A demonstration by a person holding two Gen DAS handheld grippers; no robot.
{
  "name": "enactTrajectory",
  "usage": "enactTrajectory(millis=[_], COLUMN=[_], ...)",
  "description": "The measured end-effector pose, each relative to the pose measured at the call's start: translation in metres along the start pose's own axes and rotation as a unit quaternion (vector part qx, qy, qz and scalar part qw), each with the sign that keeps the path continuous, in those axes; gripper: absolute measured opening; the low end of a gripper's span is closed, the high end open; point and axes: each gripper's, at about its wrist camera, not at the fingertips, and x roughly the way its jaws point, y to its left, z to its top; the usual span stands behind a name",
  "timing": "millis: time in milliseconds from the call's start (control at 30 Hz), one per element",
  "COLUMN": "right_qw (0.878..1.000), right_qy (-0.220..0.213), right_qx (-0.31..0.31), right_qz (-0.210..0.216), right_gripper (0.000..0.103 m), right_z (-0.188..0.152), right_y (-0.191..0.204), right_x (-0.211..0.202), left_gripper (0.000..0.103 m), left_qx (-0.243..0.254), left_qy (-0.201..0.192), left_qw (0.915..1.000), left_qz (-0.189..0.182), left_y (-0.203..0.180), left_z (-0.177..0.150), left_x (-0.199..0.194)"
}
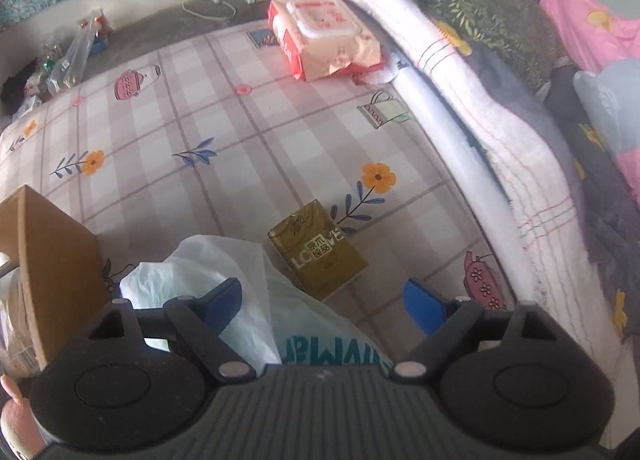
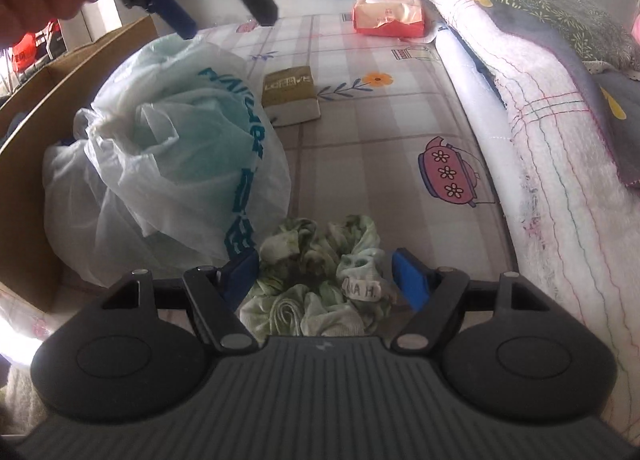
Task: Organize soft objects
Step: 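Move the left gripper to the gold tissue pack while the right gripper reaches the green scrunchie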
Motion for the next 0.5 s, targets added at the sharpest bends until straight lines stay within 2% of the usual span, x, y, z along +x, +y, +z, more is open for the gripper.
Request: enactTrajectory(millis=[100,167,367,500], right_qw=[1.0,1.0,0.999,0.999], right_qy=[-0.01,-0.015,-0.027,-0.031], right_qx=[-0.003,-0.001,0.032,0.038], right_qz=[-0.001,-0.009,-0.013,-0.009], right_gripper=[0.067,0.058,0.054,0.054], right_z=[-0.003,-0.003,-0.003,-0.006], right_y=[-0.003,-0.007,-0.028,-0.03], right_x=[0.003,0.002,0.001,0.0], left_gripper=[0.088,0.088,0.088,0.088], left_qx=[0.007,0.009,0.018,0.015], left_qy=[0.033,0.052,0.068,0.096], left_qw=[0.999,0.9978,0.9968,0.9941], left_qz=[0.029,0.038,0.038,0.047], left_y=[-0.01,-0.014,-0.031,-0.036], left_z=[0.017,0.026,0.042,0.048], left_x=[0.029,0.043,0.062,0.078])
